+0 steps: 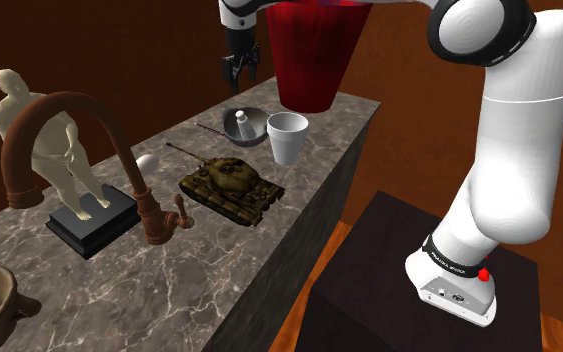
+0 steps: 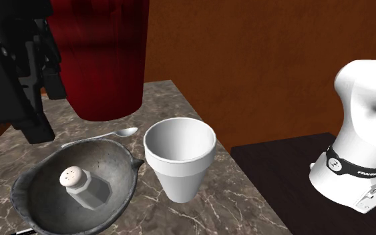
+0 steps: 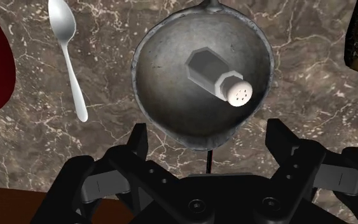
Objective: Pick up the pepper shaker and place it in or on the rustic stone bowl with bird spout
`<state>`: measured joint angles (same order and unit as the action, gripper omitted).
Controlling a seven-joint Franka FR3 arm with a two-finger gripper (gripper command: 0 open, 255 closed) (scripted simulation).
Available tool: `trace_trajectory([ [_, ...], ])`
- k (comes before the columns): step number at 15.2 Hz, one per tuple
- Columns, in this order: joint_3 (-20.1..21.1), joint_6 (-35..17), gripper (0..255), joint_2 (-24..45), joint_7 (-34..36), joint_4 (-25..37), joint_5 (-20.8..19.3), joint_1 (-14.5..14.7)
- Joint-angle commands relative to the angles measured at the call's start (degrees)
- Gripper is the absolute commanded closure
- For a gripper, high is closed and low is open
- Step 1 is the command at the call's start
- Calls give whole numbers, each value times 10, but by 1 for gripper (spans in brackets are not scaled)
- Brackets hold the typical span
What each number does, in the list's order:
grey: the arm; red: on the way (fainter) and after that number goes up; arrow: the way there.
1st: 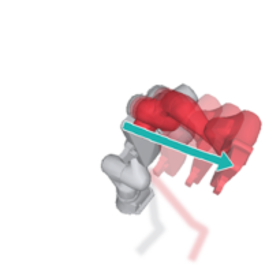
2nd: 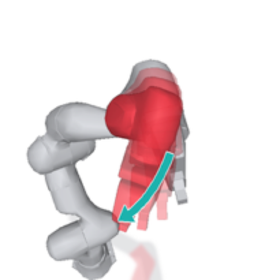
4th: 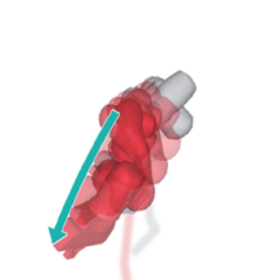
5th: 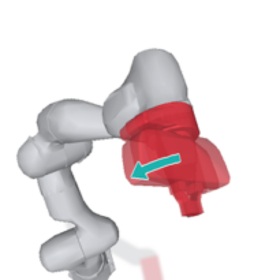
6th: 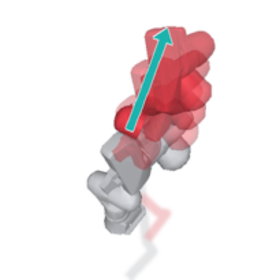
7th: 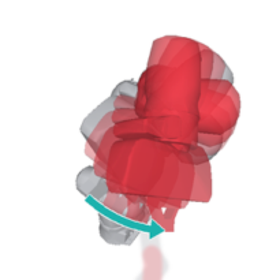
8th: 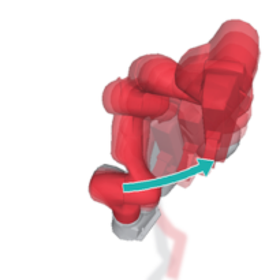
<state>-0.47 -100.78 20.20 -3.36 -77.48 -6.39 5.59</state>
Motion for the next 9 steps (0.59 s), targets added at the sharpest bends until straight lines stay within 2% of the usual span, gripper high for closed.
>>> trace_trajectory([
  [1, 1, 40, 0, 5, -2, 44, 0, 2],
  [2, 1, 56, 0, 8, -3, 64, 1, 3],
  [9, 1, 56, 0, 8, -3, 64, 1, 3],
])
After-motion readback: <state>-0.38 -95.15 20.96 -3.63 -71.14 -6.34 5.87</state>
